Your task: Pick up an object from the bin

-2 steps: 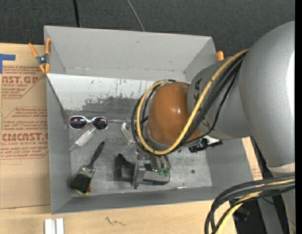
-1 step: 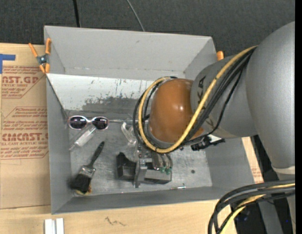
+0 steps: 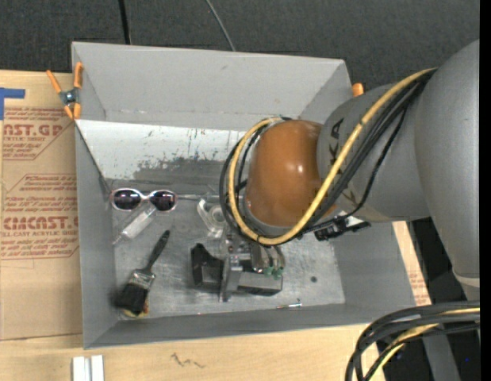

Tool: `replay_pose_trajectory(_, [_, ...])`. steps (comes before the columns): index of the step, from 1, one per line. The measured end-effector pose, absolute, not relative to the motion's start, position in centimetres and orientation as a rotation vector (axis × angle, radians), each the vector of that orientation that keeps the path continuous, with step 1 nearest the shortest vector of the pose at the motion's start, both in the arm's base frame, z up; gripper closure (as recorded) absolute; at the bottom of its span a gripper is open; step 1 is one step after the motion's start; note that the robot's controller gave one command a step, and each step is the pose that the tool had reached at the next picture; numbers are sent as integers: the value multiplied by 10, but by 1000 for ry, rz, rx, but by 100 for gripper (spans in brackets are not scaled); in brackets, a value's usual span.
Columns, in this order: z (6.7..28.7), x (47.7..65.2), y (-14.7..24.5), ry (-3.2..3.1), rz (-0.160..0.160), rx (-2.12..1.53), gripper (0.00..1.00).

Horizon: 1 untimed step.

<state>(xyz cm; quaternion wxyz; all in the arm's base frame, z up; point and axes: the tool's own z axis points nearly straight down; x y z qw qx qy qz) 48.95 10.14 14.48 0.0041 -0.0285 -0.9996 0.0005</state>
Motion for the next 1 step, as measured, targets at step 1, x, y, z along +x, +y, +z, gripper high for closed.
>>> replay_pose_trajectory(1, [160, 490, 102, -3138, -1, -89, 100])
